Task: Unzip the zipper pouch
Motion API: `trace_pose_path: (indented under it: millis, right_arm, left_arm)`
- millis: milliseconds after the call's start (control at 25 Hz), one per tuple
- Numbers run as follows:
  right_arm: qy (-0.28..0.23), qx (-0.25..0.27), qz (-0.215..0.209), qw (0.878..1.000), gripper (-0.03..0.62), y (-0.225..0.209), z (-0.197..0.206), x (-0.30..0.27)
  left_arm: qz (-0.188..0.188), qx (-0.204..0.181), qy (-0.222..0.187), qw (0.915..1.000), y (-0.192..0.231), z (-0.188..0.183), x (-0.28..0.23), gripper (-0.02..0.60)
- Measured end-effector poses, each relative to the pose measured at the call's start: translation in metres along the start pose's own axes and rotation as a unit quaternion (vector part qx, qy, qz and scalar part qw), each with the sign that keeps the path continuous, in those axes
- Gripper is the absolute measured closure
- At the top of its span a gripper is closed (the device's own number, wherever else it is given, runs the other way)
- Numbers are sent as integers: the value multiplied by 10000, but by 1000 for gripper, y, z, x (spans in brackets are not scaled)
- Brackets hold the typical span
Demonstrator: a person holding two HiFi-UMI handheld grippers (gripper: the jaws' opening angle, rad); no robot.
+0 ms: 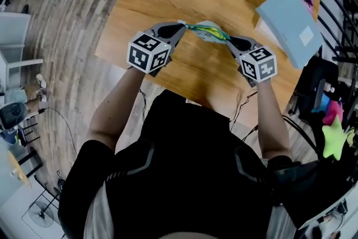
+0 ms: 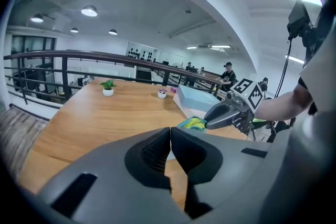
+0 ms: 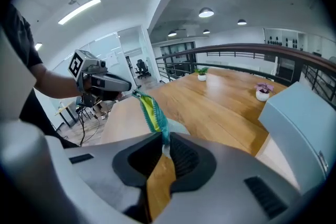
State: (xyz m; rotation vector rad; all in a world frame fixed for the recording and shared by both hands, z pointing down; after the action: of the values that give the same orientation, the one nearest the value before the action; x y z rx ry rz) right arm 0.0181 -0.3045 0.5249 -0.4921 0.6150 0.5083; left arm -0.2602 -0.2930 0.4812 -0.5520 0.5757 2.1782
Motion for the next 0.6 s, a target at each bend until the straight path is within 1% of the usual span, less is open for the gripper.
trace_pose_path:
  millis: [200,320,600]
  right_arm:
    - [344,-271,-158,9989,539,0,34,-9]
    - [589,-411,-263,9971,539,0,55,-14]
    - [990,-578,-557,9918,539,-2,91,-22]
  left_arm:
    - [52,131,555,9984,-13,42,-12,551]
    - [30,136,880,9960,-24,63,-20,551]
    - [-77,232,1365,9903,-43,101,-35,551]
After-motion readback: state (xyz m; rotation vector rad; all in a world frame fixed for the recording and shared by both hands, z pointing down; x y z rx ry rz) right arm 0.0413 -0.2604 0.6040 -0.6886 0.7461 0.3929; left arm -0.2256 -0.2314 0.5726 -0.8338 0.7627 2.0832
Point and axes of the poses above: the fingertips, and each gripper's own axes: x backward along the fingers, y to its left, z out of its underside, the point moved 10 cm from there along x, backward along the fingers, and after that the axes turned 4 degrees about -z, right-handed, at the moved point
